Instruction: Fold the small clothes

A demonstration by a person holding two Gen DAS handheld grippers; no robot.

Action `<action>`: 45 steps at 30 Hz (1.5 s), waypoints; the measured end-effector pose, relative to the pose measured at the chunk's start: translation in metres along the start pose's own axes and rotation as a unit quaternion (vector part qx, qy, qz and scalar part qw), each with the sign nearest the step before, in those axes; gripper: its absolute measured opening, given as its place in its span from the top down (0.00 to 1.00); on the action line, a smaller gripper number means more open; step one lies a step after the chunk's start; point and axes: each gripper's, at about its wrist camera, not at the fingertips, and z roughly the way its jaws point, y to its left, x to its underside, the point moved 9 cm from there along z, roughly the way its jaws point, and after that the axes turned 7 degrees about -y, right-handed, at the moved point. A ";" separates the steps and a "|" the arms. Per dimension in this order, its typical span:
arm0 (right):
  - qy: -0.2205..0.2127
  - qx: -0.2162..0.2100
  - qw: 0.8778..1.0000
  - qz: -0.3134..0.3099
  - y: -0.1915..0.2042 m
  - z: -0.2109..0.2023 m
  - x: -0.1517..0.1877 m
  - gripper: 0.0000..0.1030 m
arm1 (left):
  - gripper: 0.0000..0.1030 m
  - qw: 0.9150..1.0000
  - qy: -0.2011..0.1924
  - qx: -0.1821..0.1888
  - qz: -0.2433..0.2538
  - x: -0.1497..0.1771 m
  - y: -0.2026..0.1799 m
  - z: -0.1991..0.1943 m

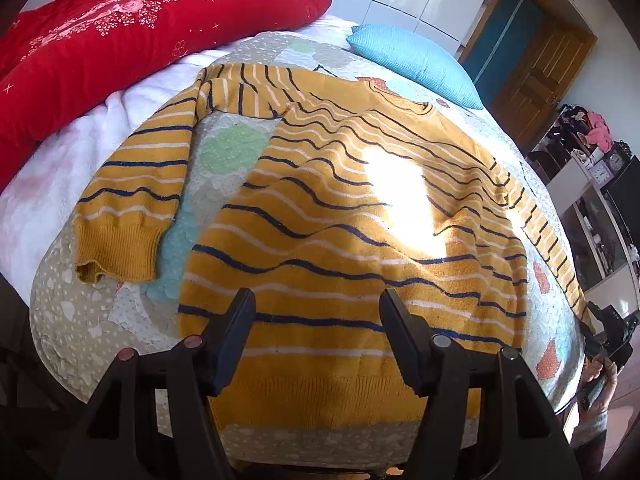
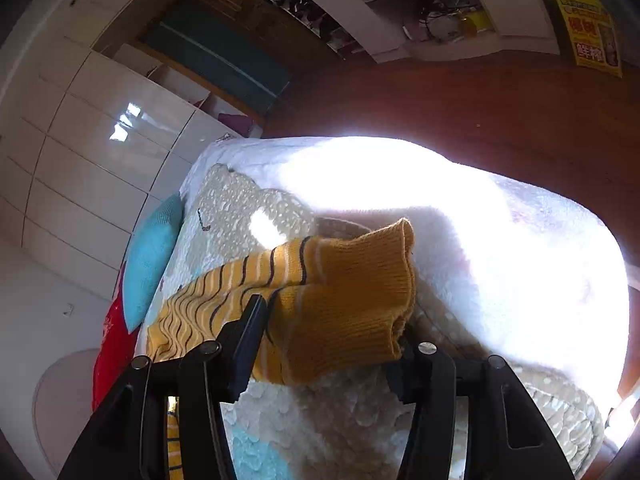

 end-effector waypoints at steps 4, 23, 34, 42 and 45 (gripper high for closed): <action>-0.003 0.018 0.999 -0.036 0.027 0.007 -0.018 0.93 | 0.39 1.000 -0.015 0.000 -0.012 -0.004 0.013 -0.010; 0.212 -0.194 0.881 -0.375 0.439 0.120 0.319 0.94 | 0.37 0.989 -0.064 -0.053 -0.121 0.006 0.154 -0.041; 0.240 -0.141 0.825 -0.492 0.462 0.179 0.450 0.70 | 0.37 0.981 -0.066 -0.074 -0.168 0.024 0.205 -0.043; 0.287 -0.239 0.764 -0.526 0.492 0.112 0.514 0.62 | 0.37 0.976 -0.072 -0.076 -0.193 0.029 0.219 -0.049; 0.331 -0.273 0.726 -0.538 0.477 0.071 0.552 0.54 | 0.37 0.974 -0.076 -0.083 -0.196 0.030 0.223 -0.053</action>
